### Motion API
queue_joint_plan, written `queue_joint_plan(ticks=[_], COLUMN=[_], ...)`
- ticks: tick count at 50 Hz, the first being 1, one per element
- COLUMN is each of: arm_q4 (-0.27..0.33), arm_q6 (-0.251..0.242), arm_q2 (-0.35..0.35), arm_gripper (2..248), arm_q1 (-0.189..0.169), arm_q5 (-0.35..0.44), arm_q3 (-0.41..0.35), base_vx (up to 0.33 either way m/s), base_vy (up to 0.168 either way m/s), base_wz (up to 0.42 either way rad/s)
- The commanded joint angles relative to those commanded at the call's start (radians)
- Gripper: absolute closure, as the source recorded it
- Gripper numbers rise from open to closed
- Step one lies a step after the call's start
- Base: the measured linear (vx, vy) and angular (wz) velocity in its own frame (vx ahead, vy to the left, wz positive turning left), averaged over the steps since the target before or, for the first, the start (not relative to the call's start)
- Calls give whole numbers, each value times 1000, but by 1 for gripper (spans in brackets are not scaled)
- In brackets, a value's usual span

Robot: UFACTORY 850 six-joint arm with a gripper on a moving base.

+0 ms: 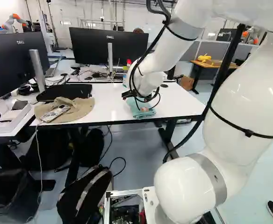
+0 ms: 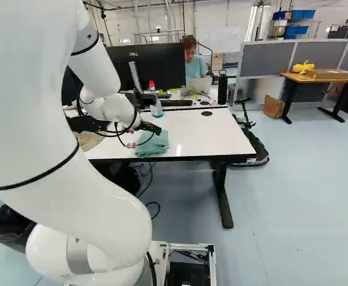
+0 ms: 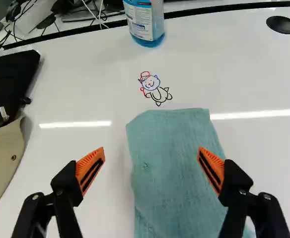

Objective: Clean the table with the green towel

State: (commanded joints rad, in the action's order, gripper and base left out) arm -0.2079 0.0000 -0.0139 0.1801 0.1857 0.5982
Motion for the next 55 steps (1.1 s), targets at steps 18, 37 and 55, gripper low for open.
queue_joint_plan(ticks=[18, 37, 55], arm_q4=[0, 0, 0], arm_q6=[0, 0, 0], arm_q2=[-12, -38, -38], arm_gripper=[3, 3, 112], arm_q1=[-19, -56, -56], arm_q5=[0, 0, 0], arm_q3=[-1, 0, 0], base_vx=[0, 0, 0], base_vy=[0, 0, 0], base_wz=[0, 0, 0])
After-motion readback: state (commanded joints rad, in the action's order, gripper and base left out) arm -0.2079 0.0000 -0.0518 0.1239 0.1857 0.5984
